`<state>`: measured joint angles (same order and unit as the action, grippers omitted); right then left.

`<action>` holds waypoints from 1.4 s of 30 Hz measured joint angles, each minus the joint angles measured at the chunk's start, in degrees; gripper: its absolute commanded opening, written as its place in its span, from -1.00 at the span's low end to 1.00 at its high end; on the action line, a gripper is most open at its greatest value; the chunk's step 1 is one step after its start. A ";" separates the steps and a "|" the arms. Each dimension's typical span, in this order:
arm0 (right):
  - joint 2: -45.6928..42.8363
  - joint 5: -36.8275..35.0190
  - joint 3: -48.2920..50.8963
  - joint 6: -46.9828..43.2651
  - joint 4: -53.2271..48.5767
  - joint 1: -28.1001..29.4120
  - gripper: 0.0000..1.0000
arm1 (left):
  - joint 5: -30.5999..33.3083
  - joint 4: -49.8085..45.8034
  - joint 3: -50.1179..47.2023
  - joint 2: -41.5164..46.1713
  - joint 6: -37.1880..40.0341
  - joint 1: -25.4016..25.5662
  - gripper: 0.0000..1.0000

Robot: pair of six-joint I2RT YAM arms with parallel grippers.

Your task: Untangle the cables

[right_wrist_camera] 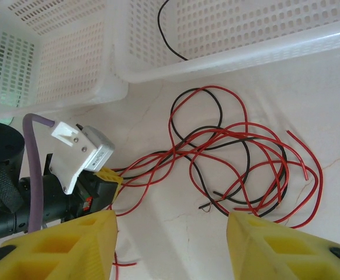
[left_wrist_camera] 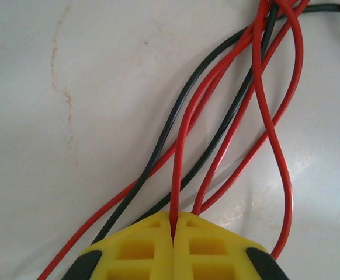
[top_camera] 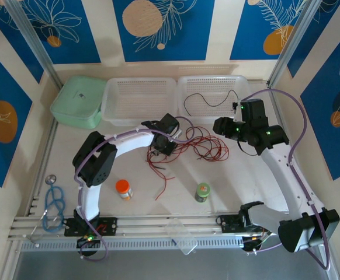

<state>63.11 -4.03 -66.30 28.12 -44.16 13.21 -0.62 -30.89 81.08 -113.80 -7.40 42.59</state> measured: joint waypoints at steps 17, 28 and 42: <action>5.90 3.85 2.80 2.03 3.91 5.77 -0.02 | 0.04 -3.78 4.52 17.86 0.04 1.20 -1.00; 23.91 -4.48 6.23 13.75 15.43 15.65 -0.10 | 2.51 -11.96 9.70 26.32 -0.20 4.98 -1.00; 38.86 -10.38 4.70 17.44 23.69 16.09 -0.19 | 8.20 -17.07 17.27 31.54 0.26 6.08 -1.00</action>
<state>101.97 -14.41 -61.60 45.56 -20.47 29.30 7.57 -47.97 98.35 -82.26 -7.14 48.66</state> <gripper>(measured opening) 0.410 0.051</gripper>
